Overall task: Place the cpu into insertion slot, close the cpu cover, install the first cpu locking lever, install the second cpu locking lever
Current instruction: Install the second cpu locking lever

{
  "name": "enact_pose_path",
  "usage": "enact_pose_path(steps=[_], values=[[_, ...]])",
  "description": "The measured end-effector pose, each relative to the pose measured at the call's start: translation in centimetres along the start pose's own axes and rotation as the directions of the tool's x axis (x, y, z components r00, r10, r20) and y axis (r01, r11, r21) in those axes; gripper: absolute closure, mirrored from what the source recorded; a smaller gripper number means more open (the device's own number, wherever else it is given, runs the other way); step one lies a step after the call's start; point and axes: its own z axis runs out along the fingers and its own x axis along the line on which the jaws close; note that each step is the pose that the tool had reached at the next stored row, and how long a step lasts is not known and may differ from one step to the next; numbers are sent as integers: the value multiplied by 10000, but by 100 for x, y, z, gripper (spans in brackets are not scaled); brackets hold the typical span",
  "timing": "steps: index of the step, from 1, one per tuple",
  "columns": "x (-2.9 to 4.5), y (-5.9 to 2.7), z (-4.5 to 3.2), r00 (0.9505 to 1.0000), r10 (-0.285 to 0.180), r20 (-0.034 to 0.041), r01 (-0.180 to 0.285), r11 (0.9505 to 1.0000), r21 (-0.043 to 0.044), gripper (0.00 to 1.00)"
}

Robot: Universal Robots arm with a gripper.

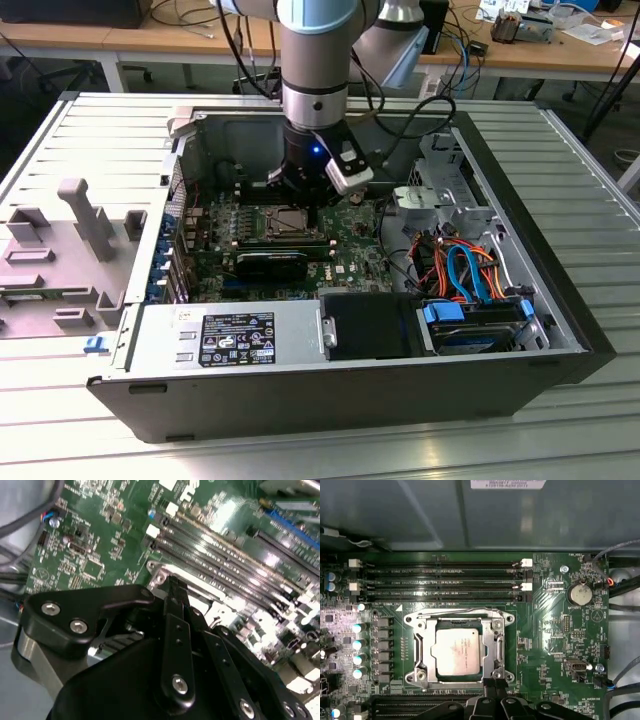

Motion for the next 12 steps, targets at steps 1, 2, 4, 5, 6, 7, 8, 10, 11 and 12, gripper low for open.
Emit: enact_pose_path(steps=[1, 2, 4, 5, 6, 7, 8, 10, 11, 12], values=[[1, -8, 13, 9999, -166, 10, 166, 9999, -7, 89], [1, -8, 18, 9994, -358, 20, 358, 9994, -10, 89], [1, -8, 28, 9977, -676, 38, 677, 9977, -21, 89], [1, -17, 37, 9964, -849, 48, 849, 9964, -24, 89], [2, -36, 46, 9960, -890, 51, 890, 9960, -28, 89], [2, -50, 51, 9958, -914, 52, 914, 9958, -28, 89], [2, -73, 60, 9955, -948, 55, 948, 9955, -31, 89], [3, -102, 76, 9950, -1002, 57, 1002, 9950, -35, 89], [3, -117, 86, 9946, -1036, 59, 1036, 9946, -35, 89], [3, -128, 96, 9943, -1063, 61, 1063, 9943, -36, 89]])
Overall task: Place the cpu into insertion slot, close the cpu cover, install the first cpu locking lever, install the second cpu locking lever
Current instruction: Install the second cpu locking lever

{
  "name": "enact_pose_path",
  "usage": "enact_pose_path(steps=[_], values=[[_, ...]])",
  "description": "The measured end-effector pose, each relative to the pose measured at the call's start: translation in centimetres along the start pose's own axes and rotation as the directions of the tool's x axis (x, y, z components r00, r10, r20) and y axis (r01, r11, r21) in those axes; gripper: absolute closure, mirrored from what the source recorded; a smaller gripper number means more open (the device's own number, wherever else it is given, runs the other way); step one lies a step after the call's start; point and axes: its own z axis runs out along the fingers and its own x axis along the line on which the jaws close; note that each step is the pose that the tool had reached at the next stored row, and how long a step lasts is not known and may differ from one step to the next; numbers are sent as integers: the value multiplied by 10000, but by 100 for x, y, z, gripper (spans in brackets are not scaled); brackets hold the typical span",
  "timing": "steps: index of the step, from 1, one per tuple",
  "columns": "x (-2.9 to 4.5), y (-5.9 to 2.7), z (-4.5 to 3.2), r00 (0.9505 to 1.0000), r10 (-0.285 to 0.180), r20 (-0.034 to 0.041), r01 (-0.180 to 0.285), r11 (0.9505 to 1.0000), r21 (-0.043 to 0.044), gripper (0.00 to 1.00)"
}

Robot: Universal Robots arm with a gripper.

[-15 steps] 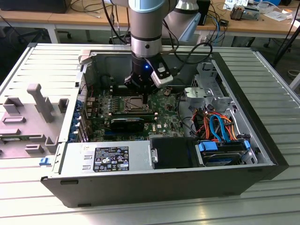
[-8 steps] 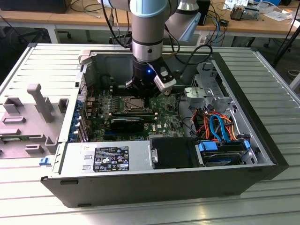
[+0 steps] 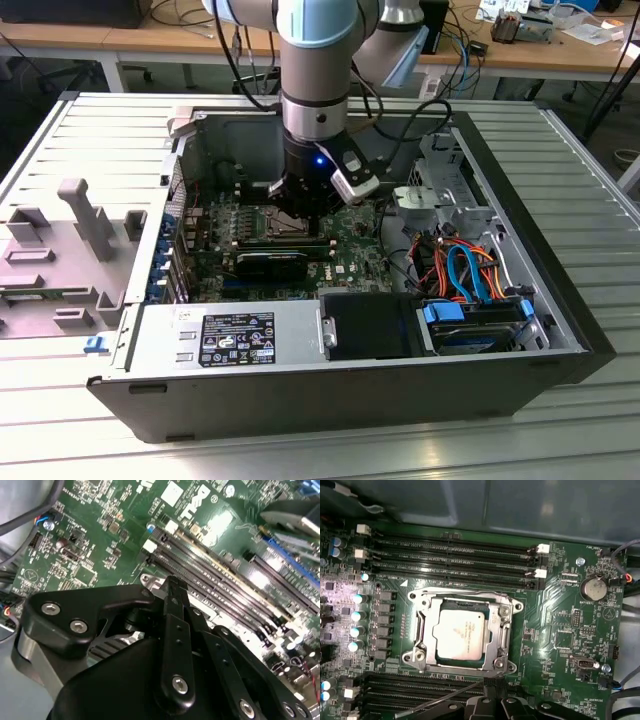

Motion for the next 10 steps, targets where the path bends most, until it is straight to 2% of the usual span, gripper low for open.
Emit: enact_pose_path(steps=[2, 4, 6, 7, 8, 9, 10], values=[[3, -17, 21, 10000, -83, 6, 83, 10000, -15, 89], [10, -16, 42, 9998, -184, 19, 184, 9998, -74, 89], [51, -11, 55, 9998, -202, 27, 203, 9997, -142, 89], [166, 2, 61, 9998, -198, 58, 200, 9994, -293, 89], [281, 15, 61, 9998, -188, 98, 193, 9986, -492, 89], [348, 22, 62, 9998, -182, 121, 189, 9980, -596, 89], [383, 25, 62, 9998, -178, 133, 186, 9978, -639, 89]])
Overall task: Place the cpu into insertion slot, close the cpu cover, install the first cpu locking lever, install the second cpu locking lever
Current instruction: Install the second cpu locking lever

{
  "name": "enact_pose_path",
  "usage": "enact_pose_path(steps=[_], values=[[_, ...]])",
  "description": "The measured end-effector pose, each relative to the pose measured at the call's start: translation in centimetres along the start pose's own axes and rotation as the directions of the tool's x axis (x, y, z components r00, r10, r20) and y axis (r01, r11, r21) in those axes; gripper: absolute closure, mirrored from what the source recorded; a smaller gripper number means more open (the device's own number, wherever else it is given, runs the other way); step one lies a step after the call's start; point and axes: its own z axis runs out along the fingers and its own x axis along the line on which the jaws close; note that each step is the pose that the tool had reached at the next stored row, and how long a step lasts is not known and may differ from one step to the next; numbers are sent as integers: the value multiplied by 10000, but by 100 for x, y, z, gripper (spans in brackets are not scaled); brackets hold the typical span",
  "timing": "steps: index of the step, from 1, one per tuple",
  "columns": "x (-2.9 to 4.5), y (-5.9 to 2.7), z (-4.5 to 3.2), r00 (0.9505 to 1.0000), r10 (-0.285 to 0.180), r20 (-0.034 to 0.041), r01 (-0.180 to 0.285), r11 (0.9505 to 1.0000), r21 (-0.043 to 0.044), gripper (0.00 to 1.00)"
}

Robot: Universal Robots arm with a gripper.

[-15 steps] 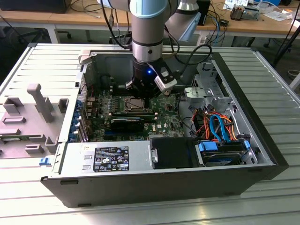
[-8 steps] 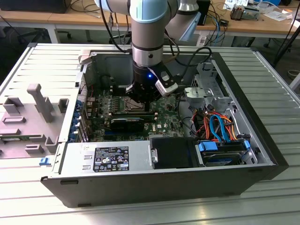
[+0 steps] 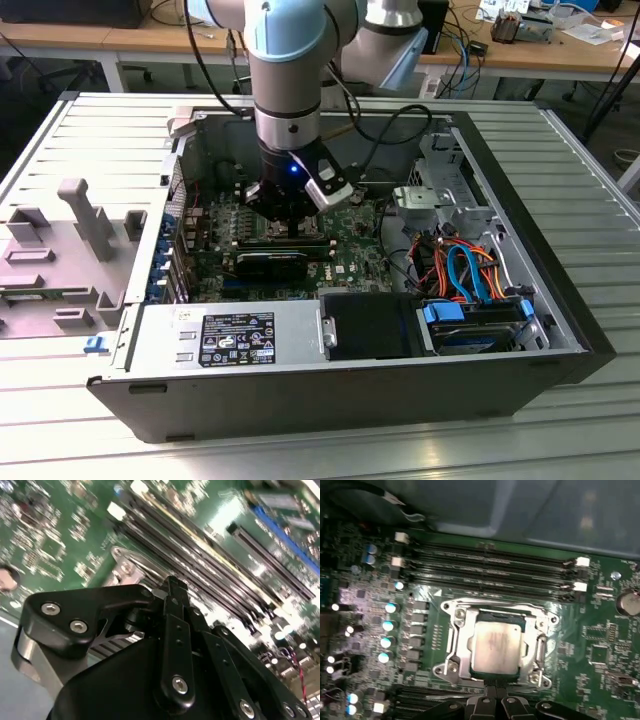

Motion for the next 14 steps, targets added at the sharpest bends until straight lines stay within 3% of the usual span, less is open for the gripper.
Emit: enact_pose_path(steps=[2, 4, 6, 14], values=[[79, -1, 0, 10000, 2, 25, -2, 10000, -54, 89], [122, -13, -1, 10000, 2, 46, -2, 10000, -54, 89], [196, -30, -5, 9999, 0, 116, 0, 10000, -44, 89], [420, -7, -14, 9996, -2, 273, 2, 10000, -32, 89]])
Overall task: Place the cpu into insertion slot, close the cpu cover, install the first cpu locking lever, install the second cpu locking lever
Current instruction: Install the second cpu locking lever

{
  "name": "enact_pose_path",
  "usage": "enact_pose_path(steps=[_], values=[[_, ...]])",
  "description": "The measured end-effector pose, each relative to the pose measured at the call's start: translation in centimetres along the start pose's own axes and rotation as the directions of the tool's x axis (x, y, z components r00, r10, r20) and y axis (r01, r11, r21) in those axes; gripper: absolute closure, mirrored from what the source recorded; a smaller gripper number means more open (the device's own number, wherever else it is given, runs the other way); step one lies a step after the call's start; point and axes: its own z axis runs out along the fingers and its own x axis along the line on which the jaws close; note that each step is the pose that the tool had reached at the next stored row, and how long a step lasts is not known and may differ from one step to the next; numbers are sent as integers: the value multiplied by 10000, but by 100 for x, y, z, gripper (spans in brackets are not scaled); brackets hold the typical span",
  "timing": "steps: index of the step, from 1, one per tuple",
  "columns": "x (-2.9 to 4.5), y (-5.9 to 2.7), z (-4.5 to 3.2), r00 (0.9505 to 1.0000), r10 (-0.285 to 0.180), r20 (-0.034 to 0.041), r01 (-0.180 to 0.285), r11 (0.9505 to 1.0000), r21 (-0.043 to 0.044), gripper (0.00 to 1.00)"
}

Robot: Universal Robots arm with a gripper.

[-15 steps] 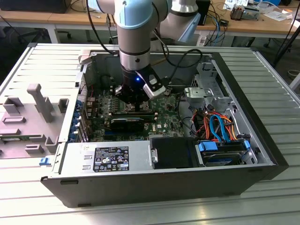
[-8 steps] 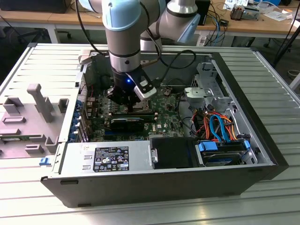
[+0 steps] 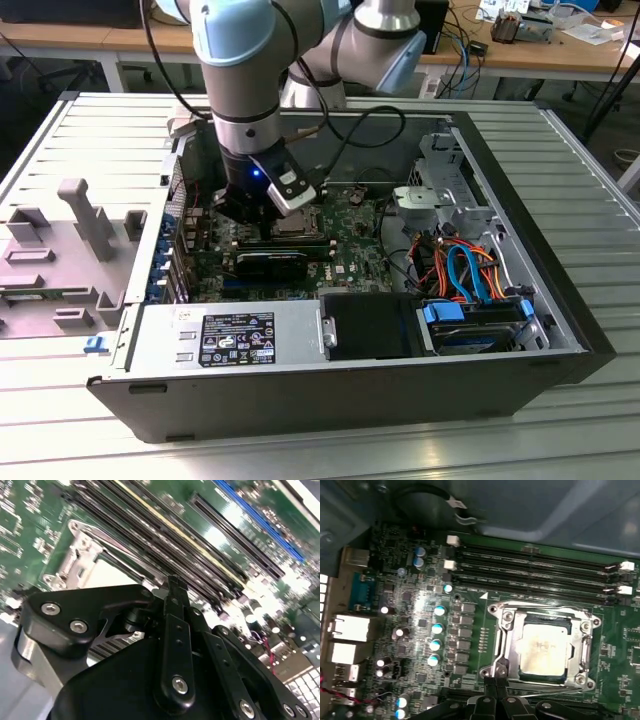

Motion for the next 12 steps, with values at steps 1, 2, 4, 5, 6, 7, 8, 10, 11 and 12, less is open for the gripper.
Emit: enact_pose_path(steps=[1, 2, 4, 5, 6, 7, 8, 10, 11, 12], values=[[14, -2, -1, 10000, 0, 7, 0, 10000, -1, 89], [24, -7, -2, 10000, -14, 12, 14, 10000, -2, 89], [35, -12, -1, 10000, -50, 17, 50, 10000, -23, 89], [38, -12, 1, 10000, -57, 21, 57, 10000, -63, 89], [40, -11, 3, 10000, -61, 26, 61, 9999, -96, 89], [42, -11, 6, 10000, -64, 31, 64, 9999, -137, 89], [44, -11, 9, 10000, -68, 37, 69, 9998, -182, 89], [48, -11, 20, 10000, -81, 50, 83, 9996, -279, 89], [50, -10, 27, 9999, -85, 56, 87, 9995, -319, 89], [52, -10, 32, 9999, -86, 60, 88, 9993, -351, 89]])
